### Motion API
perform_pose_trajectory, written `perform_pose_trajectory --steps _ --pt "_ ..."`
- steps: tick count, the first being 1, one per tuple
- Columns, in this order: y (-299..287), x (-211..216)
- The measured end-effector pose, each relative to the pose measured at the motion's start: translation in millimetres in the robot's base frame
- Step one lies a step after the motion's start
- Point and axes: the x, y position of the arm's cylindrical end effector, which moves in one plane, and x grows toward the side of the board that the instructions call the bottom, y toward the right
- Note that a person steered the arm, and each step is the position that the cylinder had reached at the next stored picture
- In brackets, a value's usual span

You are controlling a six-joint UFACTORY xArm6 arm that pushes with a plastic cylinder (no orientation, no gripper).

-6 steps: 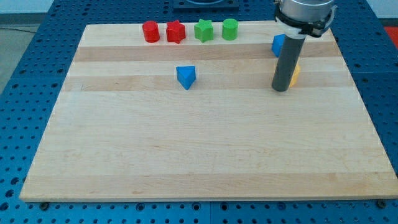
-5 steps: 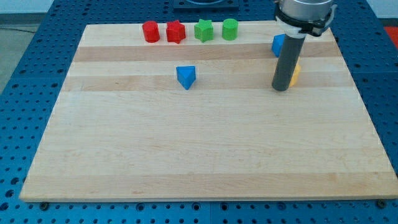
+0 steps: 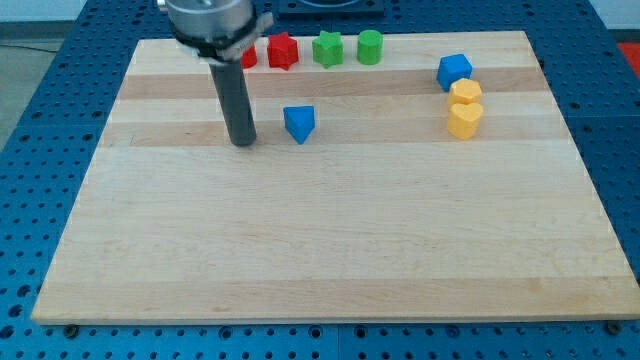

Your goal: Move the blue triangle close to the left side of the yellow heart

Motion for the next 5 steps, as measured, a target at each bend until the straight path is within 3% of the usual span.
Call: perform_pose_trajectory --steps 4,5 --pt "178 13" --pt "182 9"
